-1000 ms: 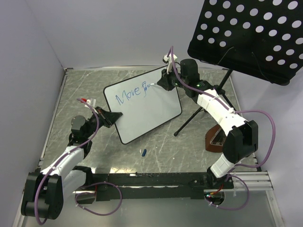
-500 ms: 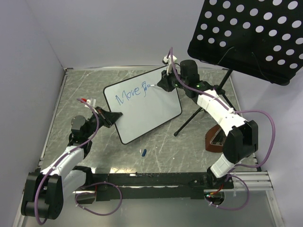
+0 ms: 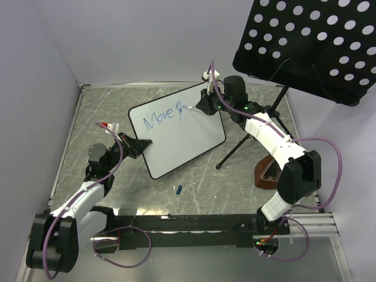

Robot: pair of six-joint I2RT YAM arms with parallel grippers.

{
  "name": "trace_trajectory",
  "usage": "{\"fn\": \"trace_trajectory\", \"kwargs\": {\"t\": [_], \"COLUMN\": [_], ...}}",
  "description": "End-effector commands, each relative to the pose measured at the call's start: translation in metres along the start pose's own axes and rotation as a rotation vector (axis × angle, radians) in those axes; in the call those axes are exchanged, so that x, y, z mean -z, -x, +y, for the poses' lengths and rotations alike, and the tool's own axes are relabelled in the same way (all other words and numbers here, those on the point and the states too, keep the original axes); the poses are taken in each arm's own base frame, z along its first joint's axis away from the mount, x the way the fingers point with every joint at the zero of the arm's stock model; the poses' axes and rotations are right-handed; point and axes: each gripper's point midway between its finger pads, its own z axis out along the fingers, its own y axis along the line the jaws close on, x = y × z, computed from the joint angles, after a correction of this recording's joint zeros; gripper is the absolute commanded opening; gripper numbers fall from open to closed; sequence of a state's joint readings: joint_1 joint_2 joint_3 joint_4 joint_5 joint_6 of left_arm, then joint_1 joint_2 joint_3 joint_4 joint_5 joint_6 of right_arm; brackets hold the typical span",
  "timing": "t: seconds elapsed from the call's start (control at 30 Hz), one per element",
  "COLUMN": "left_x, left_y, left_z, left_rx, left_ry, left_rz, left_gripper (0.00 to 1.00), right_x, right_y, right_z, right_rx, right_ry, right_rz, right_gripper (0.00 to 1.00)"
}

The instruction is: Write a sentence on the whiteboard

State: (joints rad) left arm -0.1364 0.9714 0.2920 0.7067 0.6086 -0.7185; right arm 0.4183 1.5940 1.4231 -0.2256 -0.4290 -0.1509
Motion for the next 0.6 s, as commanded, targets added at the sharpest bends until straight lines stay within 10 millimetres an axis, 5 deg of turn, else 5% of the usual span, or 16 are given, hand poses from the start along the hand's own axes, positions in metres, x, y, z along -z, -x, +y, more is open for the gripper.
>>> {"fn": "trace_trajectory", "kwargs": {"t": [0.0, 0.57], "left_x": [0.0, 0.0], "left_y": [-0.003, -0.004], "left_z": [-0.003, -0.002], "left_rx": [-0.113, -0.112], "left_ry": [-0.033, -0.027], "left_rz": [0.029, 0.032], "left_gripper": [0.01, 0.01], "right_x": [0.01, 0.014], "right_y": [0.034, 0.053], "right_z": [-0.009, -0.012], "right_rx": [0.046, 0.058], "right_ry": [-0.05, -0.069], "right_rz": [-0.083, -0.128], "right_gripper": [0.0, 0.0]}}
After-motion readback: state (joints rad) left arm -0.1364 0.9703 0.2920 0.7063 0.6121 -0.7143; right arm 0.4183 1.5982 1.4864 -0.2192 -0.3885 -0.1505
